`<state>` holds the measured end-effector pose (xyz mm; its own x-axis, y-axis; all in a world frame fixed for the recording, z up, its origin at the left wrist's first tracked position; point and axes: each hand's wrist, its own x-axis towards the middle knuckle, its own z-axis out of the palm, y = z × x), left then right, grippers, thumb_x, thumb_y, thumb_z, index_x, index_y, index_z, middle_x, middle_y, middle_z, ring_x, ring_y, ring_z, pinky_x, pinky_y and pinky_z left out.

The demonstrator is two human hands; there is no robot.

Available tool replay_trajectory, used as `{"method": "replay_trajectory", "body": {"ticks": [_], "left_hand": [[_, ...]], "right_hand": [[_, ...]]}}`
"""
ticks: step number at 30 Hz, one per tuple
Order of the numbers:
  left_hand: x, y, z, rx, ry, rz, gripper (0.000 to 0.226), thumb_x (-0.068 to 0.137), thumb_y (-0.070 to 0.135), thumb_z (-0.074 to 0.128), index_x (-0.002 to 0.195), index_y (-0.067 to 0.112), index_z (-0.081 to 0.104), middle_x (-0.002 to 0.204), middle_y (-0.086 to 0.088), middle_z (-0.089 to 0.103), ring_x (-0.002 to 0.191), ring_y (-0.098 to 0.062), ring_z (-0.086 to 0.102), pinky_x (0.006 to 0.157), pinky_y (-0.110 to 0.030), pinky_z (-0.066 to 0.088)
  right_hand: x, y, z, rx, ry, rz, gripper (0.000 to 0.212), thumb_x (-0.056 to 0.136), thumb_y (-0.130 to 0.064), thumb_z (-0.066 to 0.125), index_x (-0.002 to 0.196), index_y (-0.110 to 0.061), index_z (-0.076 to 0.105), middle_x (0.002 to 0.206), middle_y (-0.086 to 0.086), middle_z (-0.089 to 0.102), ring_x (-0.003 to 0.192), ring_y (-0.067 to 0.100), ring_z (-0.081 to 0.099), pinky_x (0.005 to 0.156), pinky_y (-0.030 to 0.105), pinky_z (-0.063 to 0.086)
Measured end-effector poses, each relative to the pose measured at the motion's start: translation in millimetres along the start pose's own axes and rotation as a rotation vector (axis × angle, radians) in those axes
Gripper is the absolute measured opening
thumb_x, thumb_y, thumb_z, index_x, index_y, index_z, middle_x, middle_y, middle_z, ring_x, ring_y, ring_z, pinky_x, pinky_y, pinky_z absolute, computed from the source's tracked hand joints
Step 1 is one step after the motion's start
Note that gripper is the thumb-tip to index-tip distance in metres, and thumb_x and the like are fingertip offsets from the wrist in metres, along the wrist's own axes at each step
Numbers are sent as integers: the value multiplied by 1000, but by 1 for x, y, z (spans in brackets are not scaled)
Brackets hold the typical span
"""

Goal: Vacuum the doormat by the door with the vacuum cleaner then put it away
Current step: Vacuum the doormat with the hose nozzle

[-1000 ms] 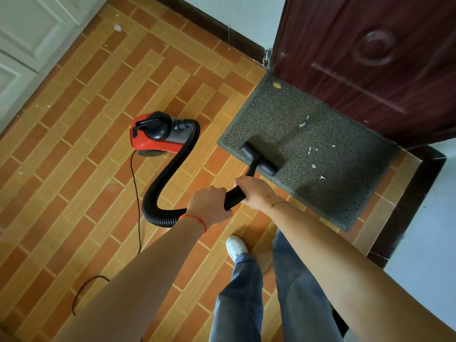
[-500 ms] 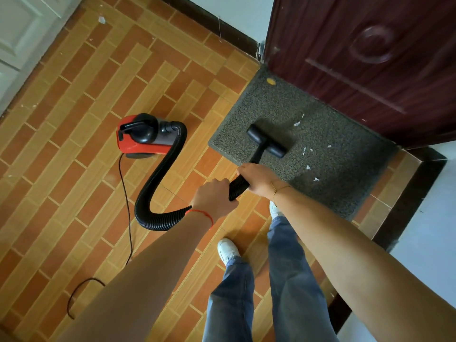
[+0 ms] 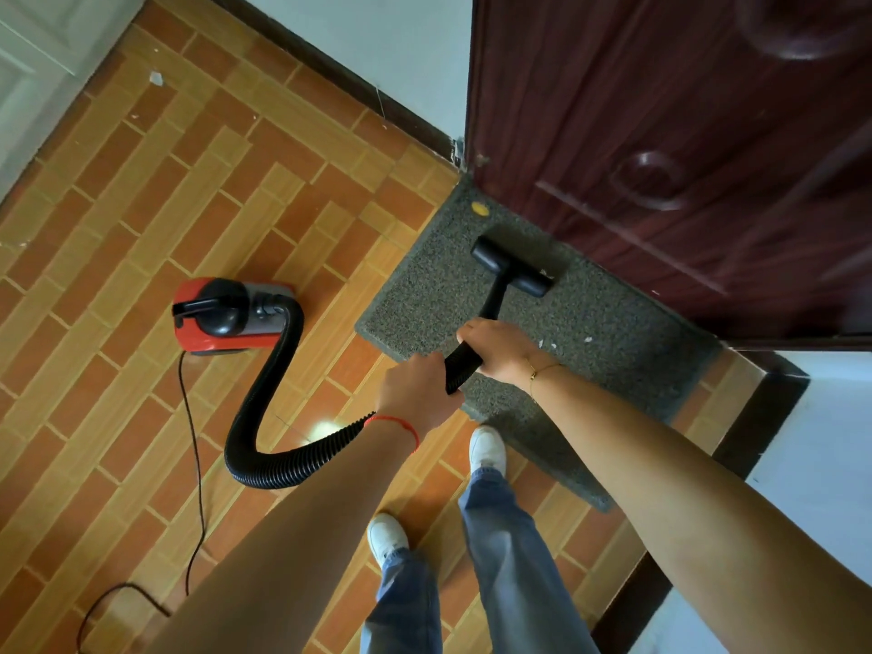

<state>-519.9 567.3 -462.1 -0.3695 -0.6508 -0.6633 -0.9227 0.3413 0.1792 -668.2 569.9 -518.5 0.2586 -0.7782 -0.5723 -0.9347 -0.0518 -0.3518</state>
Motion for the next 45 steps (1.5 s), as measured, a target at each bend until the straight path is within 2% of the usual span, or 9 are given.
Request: {"method": "replay_trajectory", "body": {"ticks": [9, 17, 24, 32, 41, 45], "left_hand": [[51, 54, -32, 12, 4, 20, 17, 85, 31, 55, 92, 16, 53, 65, 4, 47, 57, -17, 52, 46, -26, 38], [61, 68, -43, 15, 11, 29, 20, 84, 34, 57, 94, 17, 55, 65, 5, 49, 52, -12, 49, 41, -22, 34], [43, 52, -36, 57, -5, 22, 19, 84, 35, 56, 91, 18, 53, 66, 4, 49, 53, -13, 50, 41, -23, 36], [10, 29, -21, 81, -20, 28, 18, 85, 35, 54, 91, 19, 51, 66, 4, 49, 51, -12, 47, 41, -23, 33], [-39, -18, 8, 120, -21, 50, 21, 85, 36, 54, 95, 18, 54, 66, 4, 46, 50, -12, 43, 42, -25, 32], [-65, -48, 27, 145, -36, 71, 24, 85, 37, 54, 99, 17, 55, 68, 3, 47, 55, -15, 48, 42, -25, 34]], "right_hand": [[9, 68, -35, 40, 33, 20, 11, 90, -8, 55, 100, -12, 54, 110, 4, 59, 96, 25, 64, 64, 30, 39], [5, 85, -46, 64, 52, 8, 8, 90, -12, 57, 97, -12, 53, 107, 4, 61, 92, 24, 65, 63, 28, 38], [1, 63, -32, 76, 57, -2, 10, 91, -14, 56, 100, -11, 55, 108, 5, 60, 94, 25, 65, 65, 31, 46], [-11, 25, -10, 85, 42, 6, 11, 90, -14, 55, 101, -11, 55, 108, 6, 61, 94, 28, 66, 67, 35, 47], [-30, -40, 25, 102, 31, 44, 11, 92, -16, 53, 102, -11, 54, 109, 5, 59, 93, 26, 64, 65, 31, 40], [-35, -76, 54, 114, 55, 58, 10, 91, -15, 53, 100, -12, 54, 108, 4, 59, 91, 26, 65, 64, 30, 39]]}}
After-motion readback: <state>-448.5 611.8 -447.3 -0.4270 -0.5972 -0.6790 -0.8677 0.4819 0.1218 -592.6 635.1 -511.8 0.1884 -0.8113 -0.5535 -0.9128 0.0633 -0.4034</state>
